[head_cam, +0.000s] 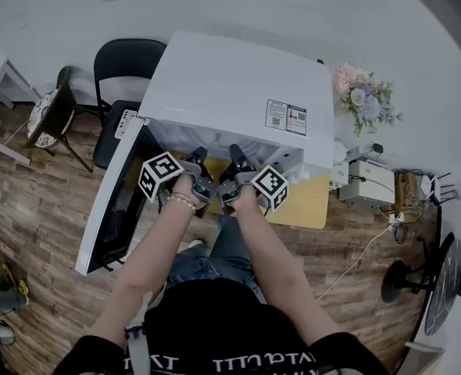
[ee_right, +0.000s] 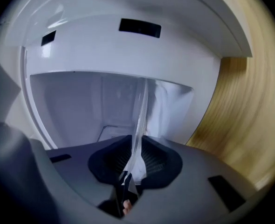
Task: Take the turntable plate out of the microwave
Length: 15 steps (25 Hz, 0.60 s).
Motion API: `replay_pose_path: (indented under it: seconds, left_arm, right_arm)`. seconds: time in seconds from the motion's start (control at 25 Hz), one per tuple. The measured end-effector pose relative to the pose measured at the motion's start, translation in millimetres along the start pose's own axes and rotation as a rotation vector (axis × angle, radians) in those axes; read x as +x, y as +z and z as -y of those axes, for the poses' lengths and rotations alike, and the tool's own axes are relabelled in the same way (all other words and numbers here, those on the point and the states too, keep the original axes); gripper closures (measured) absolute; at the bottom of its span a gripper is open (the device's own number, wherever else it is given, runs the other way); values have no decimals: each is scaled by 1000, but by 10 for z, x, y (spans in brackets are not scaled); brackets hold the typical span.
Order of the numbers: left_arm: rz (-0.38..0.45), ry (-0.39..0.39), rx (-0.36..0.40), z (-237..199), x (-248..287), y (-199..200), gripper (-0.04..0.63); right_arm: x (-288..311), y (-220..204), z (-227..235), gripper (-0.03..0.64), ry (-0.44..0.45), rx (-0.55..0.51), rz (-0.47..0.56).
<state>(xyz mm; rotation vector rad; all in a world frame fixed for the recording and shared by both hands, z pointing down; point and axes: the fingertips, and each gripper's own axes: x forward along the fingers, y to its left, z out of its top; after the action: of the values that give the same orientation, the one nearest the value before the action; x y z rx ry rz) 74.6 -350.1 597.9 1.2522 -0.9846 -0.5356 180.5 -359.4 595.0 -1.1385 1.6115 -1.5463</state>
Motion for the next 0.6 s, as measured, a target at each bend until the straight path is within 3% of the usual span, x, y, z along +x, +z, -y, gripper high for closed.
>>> replay_pose_path:
  seconds: [0.28, 0.4, 0.6]
  left_arm:
    - [-18, -2, 19, 45, 0, 8, 572]
    - [-38, -20, 38, 73, 12, -3, 571]
    - [-47, -63, 59, 91, 29, 30, 563]
  right_arm:
    - [70, 31, -20, 557, 31, 32, 61]
    - [57, 54, -35, 565, 82, 104, 95]
    - [30, 38, -59, 565, 125, 112, 89]
